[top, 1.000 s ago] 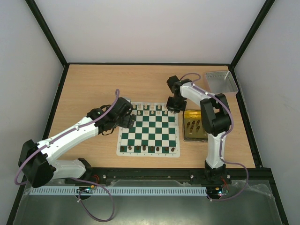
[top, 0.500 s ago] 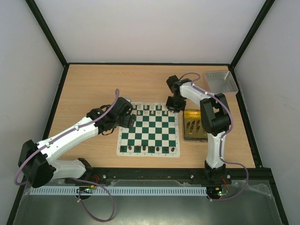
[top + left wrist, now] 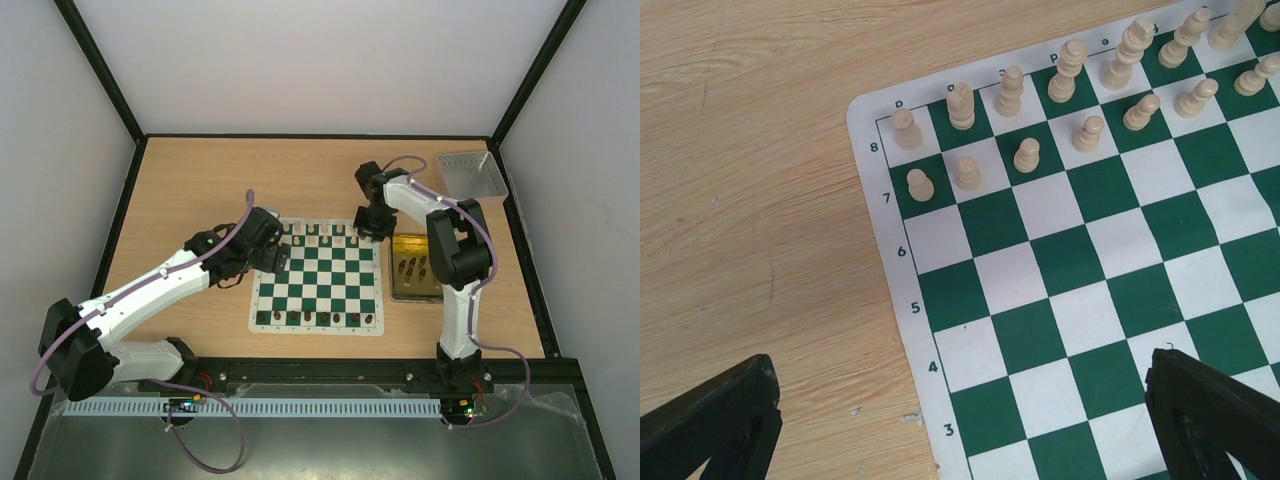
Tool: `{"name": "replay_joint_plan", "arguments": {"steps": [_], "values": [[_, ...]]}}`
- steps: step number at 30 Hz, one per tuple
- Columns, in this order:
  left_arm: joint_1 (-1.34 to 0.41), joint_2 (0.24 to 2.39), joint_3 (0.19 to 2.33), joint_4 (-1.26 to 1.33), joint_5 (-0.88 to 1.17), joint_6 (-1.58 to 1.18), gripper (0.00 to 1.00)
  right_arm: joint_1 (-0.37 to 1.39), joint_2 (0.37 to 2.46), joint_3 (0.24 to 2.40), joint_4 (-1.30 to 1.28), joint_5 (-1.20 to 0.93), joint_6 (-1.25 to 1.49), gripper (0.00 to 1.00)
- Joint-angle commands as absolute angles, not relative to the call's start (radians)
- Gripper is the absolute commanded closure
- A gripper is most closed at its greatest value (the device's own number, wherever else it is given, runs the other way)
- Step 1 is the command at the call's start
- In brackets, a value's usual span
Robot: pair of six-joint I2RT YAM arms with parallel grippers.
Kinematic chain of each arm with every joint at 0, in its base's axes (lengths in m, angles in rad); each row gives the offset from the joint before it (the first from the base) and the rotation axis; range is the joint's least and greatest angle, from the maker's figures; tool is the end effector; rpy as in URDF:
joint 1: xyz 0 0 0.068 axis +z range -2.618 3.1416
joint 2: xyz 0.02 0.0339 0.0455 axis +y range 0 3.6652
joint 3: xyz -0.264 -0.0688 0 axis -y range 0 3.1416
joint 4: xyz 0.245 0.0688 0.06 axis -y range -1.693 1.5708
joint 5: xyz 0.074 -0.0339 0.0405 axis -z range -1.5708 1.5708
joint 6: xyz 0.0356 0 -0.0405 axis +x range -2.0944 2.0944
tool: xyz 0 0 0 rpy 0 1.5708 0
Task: Set up the chess pieces on the board
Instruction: Place the chess piece on the chessboard.
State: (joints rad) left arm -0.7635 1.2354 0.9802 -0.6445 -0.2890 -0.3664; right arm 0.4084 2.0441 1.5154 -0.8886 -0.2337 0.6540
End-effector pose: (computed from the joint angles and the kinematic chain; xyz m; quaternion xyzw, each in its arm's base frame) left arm 0.1895 -0.1673 0.2743 0.1378 0.9254 -0.0596 0.3480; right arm 0.3627 0.1659 0.1693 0.1124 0.9839 0.1388 0.0068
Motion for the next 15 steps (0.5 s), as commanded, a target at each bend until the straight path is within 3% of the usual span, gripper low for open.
{"name": "replay_joint_plan", "arguments": {"steps": [1, 5, 10, 15], "values": [[-0.769, 1.212, 0.965, -0.642, -0.299, -0.364, 0.01, 0.416, 2.010, 1.492, -0.907, -0.232, 0.645, 0.77], [-0.769, 1.211, 0.965, -0.644, -0.299, -0.364, 0.01, 0.416, 1.983, 1.467, -0.916, -0.223, 0.640, 0.76], [-0.769, 1.208, 0.963, -0.645, -0.301, -0.364, 0.01, 0.416, 1.882, 1.409, -0.940, -0.192, 0.641, 0.59], [-0.768, 1.214, 0.967, -0.647, -0.300, -0.364, 0.01, 0.414, 1.763, 1.381, -0.953, -0.201, 0.641, 0.57]]}}
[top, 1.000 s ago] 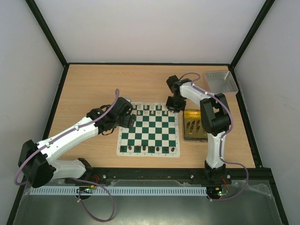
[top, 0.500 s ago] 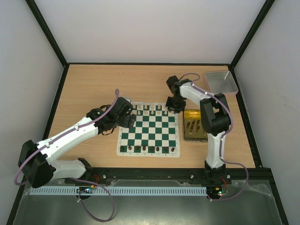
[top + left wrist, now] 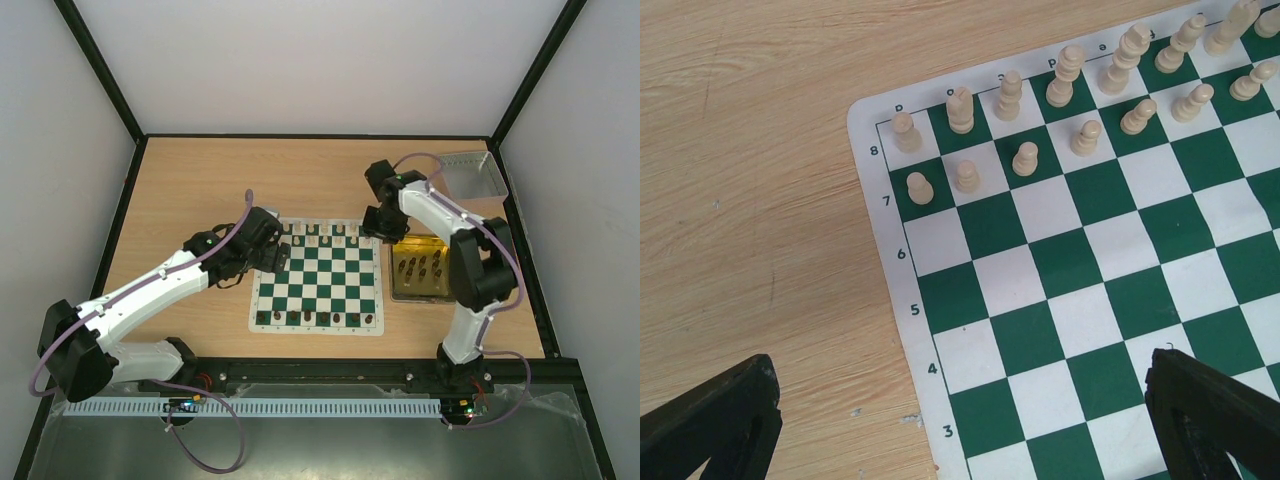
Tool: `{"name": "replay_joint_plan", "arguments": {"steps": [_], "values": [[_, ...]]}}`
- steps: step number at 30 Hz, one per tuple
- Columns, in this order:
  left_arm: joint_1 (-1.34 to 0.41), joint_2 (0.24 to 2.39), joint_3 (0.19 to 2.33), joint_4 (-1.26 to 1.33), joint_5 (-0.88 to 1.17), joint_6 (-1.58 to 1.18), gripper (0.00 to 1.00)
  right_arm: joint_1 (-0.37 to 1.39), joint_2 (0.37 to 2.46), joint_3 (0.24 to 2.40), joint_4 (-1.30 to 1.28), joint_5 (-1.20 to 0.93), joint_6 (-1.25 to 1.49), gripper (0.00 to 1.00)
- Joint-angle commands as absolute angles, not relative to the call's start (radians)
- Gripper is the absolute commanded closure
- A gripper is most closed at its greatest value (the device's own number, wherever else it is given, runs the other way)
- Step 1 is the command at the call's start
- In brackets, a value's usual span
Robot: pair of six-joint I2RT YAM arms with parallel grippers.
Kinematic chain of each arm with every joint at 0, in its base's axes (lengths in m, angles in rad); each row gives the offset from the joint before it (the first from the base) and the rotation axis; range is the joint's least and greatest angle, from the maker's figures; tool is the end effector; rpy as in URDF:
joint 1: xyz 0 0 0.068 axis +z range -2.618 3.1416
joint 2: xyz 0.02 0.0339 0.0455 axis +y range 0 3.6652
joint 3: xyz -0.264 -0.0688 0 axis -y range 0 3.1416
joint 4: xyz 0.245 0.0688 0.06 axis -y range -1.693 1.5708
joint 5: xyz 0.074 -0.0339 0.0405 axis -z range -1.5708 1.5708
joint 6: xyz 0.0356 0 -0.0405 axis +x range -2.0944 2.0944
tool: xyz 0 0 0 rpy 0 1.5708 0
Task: Set up the chess pieces on the board
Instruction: Place the chess piece on the chessboard, then pick up the chess piece from the storage box.
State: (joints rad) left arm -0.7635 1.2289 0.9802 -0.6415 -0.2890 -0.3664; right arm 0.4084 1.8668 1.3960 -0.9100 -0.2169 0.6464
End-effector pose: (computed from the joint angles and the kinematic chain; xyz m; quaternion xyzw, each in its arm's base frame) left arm 0.1889 -0.1667 0.2760 0.1369 0.9240 -0.0622 0.3516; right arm 0.3302 0.1512 0.2016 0.1073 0.9839 0.1406 0.0273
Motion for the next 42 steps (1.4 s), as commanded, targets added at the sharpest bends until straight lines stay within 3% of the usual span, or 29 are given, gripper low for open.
{"name": "replay_joint_plan", "arguments": {"steps": [1, 4, 13, 18, 22, 29, 42], "values": [[-0.768, 1.217, 0.968, -0.648, -0.300, -0.365, 0.01, 0.414, 1.748, 1.379, -0.955, -0.203, 0.640, 0.55], [-0.769, 1.224, 0.971, -0.649, -0.299, -0.365, 0.01, 0.413, 1.709, 1.372, -0.956, -0.182, 0.643, 0.47], [-0.769, 1.226, 0.974, -0.653, -0.302, -0.367, 0.01, 0.403, 1.701, 1.334, -0.940, -0.158, 0.658, 0.65], [-0.769, 1.223, 0.973, -0.654, -0.294, -0.367, 0.01, 0.361, 1.659, 1.300, -0.989, -0.012, 0.683, 0.65], [-0.770, 1.224, 0.973, -0.651, -0.284, -0.365, 0.01, 0.206, 1.569, 1.200, -0.963, -0.033, 0.714, 0.64], [-0.780, 1.224, 0.970, -0.647, -0.276, -0.364, 0.01, 0.118, 1.539, 1.095, -0.905, -0.022, 0.730, 0.55], [-0.804, 1.222, 0.966, -0.644, -0.285, -0.360, 0.01, 0.054, 1.591, 1.081, -0.810, -0.040, 0.748, 0.61]]}}
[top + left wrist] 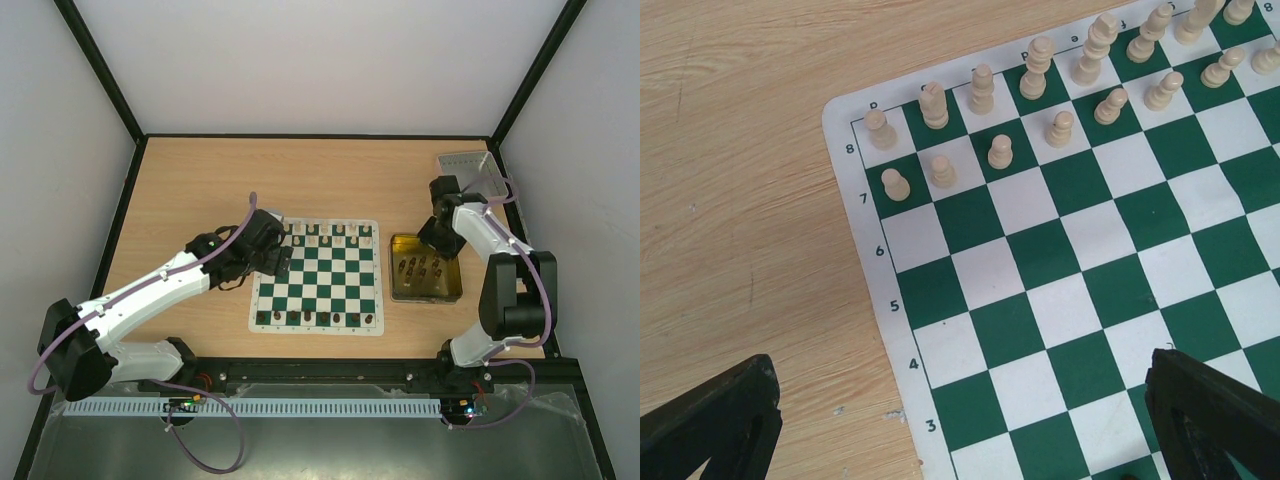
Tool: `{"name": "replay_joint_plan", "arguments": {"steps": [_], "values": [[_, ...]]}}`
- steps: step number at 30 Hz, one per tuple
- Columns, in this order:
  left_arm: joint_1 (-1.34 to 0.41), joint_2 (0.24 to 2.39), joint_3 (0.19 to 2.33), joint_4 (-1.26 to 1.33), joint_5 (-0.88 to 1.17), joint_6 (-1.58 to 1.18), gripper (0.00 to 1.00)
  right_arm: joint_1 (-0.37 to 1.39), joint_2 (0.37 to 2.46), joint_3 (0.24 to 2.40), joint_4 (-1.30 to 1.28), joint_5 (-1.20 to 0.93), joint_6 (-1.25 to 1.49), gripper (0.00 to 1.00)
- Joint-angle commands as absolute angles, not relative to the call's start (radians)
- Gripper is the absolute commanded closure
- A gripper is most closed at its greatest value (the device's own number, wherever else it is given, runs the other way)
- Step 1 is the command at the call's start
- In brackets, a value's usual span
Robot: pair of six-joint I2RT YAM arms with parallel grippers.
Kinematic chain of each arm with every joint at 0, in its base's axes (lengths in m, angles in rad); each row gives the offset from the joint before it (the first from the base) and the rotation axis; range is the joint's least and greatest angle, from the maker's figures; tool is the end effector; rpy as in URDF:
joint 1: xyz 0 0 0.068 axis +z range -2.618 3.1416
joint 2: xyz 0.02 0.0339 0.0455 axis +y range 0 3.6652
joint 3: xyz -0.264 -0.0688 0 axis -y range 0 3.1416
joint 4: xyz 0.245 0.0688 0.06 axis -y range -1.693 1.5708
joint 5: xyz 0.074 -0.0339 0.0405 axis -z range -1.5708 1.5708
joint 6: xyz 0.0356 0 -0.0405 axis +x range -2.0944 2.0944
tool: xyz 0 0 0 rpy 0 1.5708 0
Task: Set up the chess pieces on the board
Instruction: Pick up the chess piece from the storage box.
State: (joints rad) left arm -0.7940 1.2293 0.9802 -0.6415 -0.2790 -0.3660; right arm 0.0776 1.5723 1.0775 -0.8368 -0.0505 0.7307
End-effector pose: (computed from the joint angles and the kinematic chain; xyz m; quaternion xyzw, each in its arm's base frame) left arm 0.1836 -0.1728 0.2759 0.1529 0.9221 -0.0714 0.3482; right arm 0.2894 0.0243 0.2075 0.3155 0.9411 0.0700 0.0998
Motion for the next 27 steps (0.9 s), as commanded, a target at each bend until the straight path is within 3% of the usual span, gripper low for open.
{"name": "replay_joint_plan", "arguments": {"steps": [1, 27], "values": [[-0.805, 1.223, 0.966, -0.646, -0.285, -0.360, 0.01, 0.047, 1.594, 1.080, -0.807, -0.044, 0.747, 0.62], [-0.807, 1.241, 0.973, -0.649, -0.299, -0.362, 0.01, -0.020, 1.671, 1.041, -0.720, -0.083, 0.753, 0.66]]}}
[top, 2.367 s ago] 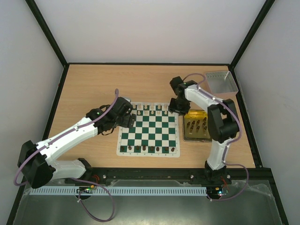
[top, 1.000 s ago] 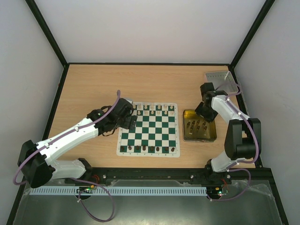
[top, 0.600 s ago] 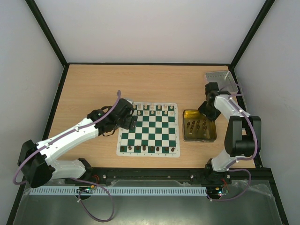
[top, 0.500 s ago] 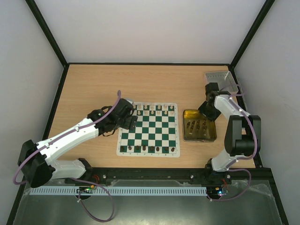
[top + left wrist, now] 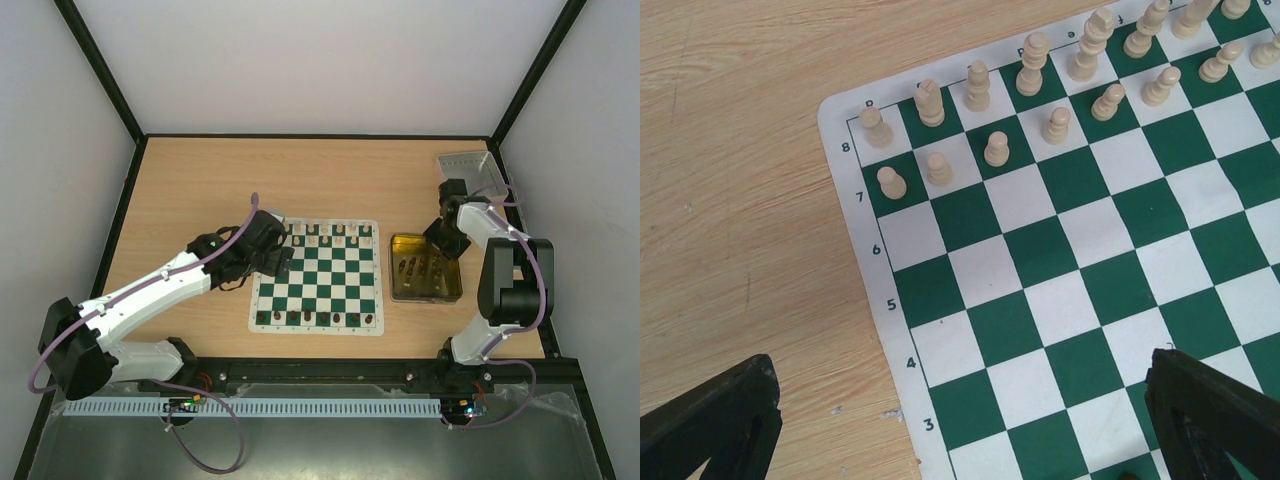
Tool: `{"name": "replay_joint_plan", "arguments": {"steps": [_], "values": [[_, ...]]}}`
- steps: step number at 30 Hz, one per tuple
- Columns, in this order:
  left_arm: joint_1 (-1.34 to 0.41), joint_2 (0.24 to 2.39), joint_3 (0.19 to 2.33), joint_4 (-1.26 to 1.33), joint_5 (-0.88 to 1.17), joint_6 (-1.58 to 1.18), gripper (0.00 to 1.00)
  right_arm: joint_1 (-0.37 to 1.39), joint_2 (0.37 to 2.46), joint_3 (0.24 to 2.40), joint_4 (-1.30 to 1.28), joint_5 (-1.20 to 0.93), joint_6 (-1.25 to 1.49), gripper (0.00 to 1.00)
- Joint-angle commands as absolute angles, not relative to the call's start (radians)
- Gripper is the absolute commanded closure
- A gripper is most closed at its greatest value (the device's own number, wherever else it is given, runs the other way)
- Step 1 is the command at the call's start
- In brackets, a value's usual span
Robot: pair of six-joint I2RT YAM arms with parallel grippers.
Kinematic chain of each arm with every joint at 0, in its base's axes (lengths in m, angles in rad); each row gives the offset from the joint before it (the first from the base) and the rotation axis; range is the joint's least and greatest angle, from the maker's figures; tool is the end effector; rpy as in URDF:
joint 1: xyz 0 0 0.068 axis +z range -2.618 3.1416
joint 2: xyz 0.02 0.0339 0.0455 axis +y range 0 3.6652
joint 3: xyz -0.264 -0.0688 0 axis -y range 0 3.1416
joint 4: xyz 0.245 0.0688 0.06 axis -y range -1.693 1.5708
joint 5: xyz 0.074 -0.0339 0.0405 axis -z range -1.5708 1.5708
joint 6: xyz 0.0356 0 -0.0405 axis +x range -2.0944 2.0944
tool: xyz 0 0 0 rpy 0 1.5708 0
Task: Set up the chess pieces on the board
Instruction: Pick up the chess piece from the storage box.
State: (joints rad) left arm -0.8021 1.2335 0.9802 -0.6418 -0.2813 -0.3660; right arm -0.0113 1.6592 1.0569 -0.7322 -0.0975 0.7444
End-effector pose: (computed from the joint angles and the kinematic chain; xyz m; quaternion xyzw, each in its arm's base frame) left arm 0.1827 -0.1746 0.2749 0.1567 0.9221 -0.0706 0.3467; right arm 0.3048 0.0000 0.1807 0.3606 0.9240 0.0874 0.0926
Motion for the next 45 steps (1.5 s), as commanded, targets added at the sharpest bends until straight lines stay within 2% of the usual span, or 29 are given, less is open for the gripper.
{"name": "replay_joint_plan", "arguments": {"steps": [1, 16, 33, 45], "values": [[-0.807, 1.241, 0.973, -0.649, -0.299, -0.362, 0.01, -0.021, 1.672, 1.039, -0.716, -0.083, 0.753, 0.67], [-0.807, 1.246, 0.976, -0.649, -0.305, -0.362, 0.01, -0.028, 1.683, 1.044, -0.710, -0.081, 0.753, 0.83], [-0.807, 1.259, 0.982, -0.651, -0.303, -0.362, 0.01, -0.004, 1.526, 1.045, -0.793, -0.042, 0.741, 0.85], [-0.805, 1.266, 0.986, -0.654, -0.310, -0.363, 0.01, 0.226, 1.456, 1.129, -0.907, -0.032, 0.748, 0.86]]}}
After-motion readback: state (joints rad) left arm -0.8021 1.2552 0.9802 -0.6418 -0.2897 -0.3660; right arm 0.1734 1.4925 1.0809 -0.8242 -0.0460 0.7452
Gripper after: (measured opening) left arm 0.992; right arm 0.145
